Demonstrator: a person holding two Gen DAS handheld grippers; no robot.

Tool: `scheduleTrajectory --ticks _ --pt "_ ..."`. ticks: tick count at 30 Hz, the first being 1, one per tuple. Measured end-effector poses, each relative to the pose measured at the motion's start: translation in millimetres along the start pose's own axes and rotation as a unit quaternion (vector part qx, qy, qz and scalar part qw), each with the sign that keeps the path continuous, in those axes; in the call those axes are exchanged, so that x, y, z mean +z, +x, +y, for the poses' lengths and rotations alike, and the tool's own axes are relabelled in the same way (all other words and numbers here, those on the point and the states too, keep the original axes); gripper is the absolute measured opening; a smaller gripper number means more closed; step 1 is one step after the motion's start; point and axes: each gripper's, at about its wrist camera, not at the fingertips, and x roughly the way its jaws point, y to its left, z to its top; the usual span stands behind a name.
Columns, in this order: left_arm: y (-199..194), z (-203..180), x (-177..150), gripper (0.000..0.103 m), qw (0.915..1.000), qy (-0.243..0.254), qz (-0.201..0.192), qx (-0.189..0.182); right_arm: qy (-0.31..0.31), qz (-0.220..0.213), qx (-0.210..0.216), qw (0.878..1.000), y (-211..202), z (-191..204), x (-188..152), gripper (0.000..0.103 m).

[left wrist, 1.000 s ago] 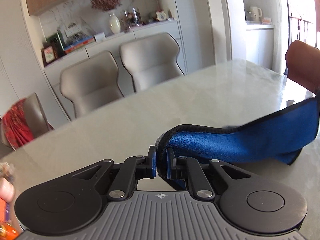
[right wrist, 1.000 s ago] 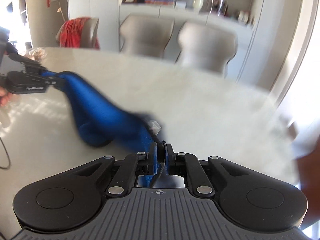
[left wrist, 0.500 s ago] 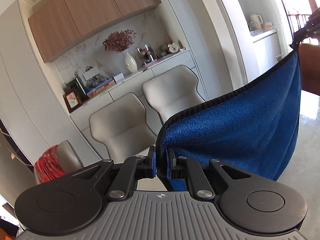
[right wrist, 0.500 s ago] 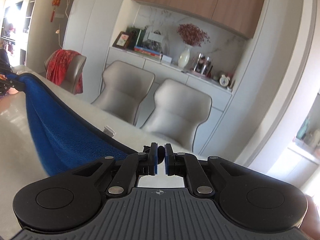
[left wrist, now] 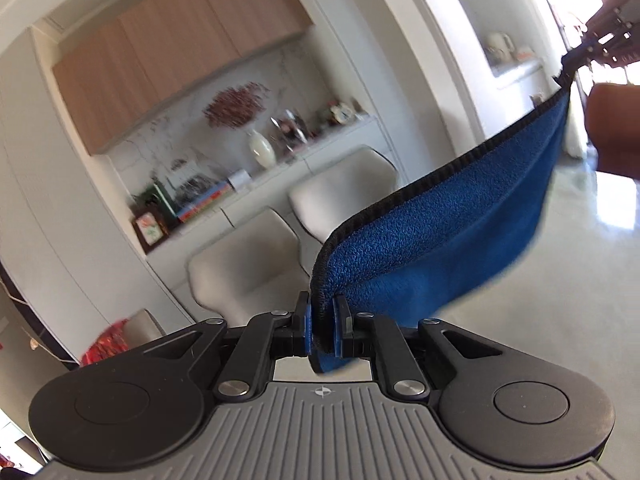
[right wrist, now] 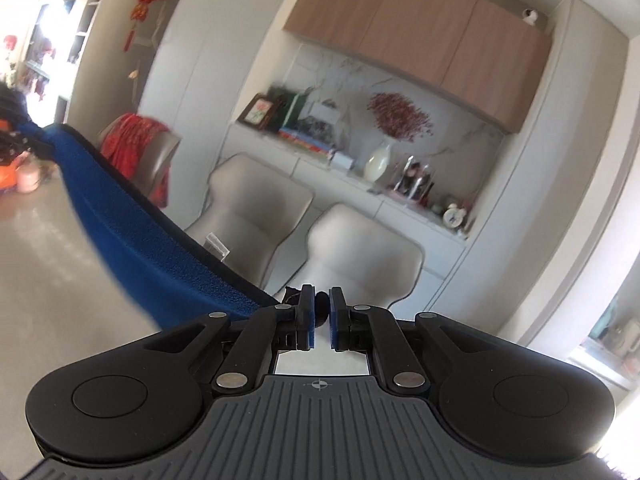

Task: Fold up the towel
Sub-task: 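Lift the towel with both grippers and lay it flat on the table, then open both grippers and release the towel corners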

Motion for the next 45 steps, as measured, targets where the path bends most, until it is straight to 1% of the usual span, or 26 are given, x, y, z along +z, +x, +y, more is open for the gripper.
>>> scheduleTrajectory --ticks 2,3,5,8,10,13,16,17,21,23,27,29,32,33,35,36,37,39,41,42,43,45 --pt "-7.4 -19.6 -28.1 0.009 0.9988 0.002 0.028 -0.040 -0.002 0.027 0.020 0.999 -6.2 16.5 -23.3 0.007" --pt "-9.6 -26.1 -38.2 0.009 0.9978 -0.001 0.038 -0.054 0.003 0.043 0.031 0.999 -9.0 23.4 -35.6 0.007" --pt "-13.2 -45.8 -66.5 0.009 0.9925 -0.009 0.076 -0.096 0.021 0.076 0.060 0.995 -12.2 39.4 -61.9 0.007" --pt "-18.1 -66.4 -101.5 0.009 0.9830 -0.016 0.120 -0.138 0.044 0.128 0.104 0.985 -15.3 62.5 -100.0 0.007" --pt "-23.1 -78.1 -120.4 0.010 0.9762 -0.022 0.143 -0.162 0.056 0.170 0.133 0.975 -18.0 81.6 -127.2 0.007" --pt "-36.4 -92.0 -138.4 0.010 0.9715 -0.006 0.158 -0.176 0.063 0.214 0.158 0.962 -24.3 103.7 -157.8 0.007" --pt "-46.9 -94.4 -151.1 0.009 0.9679 -0.009 0.169 -0.186 0.072 0.236 0.169 0.954 -36.5 116.8 -175.1 0.007" --pt "-48.1 -93.5 -154.3 0.009 0.9673 -0.006 0.173 -0.185 0.078 0.242 0.173 0.952 -40.9 120.5 -179.1 0.007" --pt "-53.1 -87.1 -168.6 0.009 0.9653 -0.006 0.191 -0.178 0.083 0.249 0.174 0.949 -51.6 125.4 -184.5 0.007" --pt "-57.4 -87.2 -168.2 0.010 0.9659 -0.008 0.191 -0.174 0.085 0.256 0.173 0.947 -52.2 123.4 -185.8 0.007" --pt "-51.4 -87.5 -156.0 0.012 0.9713 -0.014 0.171 -0.165 0.076 0.272 0.165 0.945 -47.4 120.3 -189.0 0.009" --pt "-44.0 -94.9 -148.0 0.012 0.9728 -0.034 0.161 -0.163 0.083 0.271 0.162 0.945 -41.4 121.8 -187.9 0.011" --pt "-38.7 -106.9 -135.6 0.012 0.9749 -0.046 0.142 -0.165 0.093 0.257 0.182 0.945 -26.8 134.3 -178.0 0.011" --pt "-35.0 -108.3 -132.6 0.012 0.9760 -0.049 0.138 -0.161 0.086 0.252 0.189 0.945 -21.9 140.1 -175.1 0.011" --pt "-21.2 -105.5 -124.7 0.013 0.9750 -0.075 0.139 -0.157 0.070 0.247 0.191 0.947 -13.3 152.8 -170.3 0.012" --pt "-13.2 -102.2 -122.2 0.014 0.9743 -0.087 0.142 -0.152 0.066 0.247 0.191 0.948 -7.7 157.7 -168.3 0.012" --pt "-5.1 -98.6 -120.1 0.018 0.9734 -0.098 0.145 -0.147 0.069 0.245 0.189 0.948 -2.5 158.6 -166.8 0.012" --pt "18.9 -87.0 -117.0 0.026 0.9714 -0.120 0.165 -0.122 0.077 0.240 0.185 0.950 7.8 159.4 -164.0 0.013" --pt "46.9 -71.3 -114.0 0.029 0.9680 -0.147 0.180 -0.096 0.095 0.234 0.172 0.952 22.1 152.3 -158.9 0.016" --pt "59.2 -65.4 -112.6 0.030 0.9656 -0.157 0.187 -0.089 0.101 0.230 0.165 0.954 28.1 147.9 -155.7 0.020" --pt "71.2 -59.8 -111.3 0.037 0.9631 -0.166 0.195 -0.082 0.103 0.226 0.156 0.956 35.1 142.3 -151.9 0.027" --pt "91.2 -51.1 -110.3 0.048 0.9578 -0.180 0.214 -0.067 0.105 0.217 0.137 0.961 49.4 130.9 -144.2 0.033"
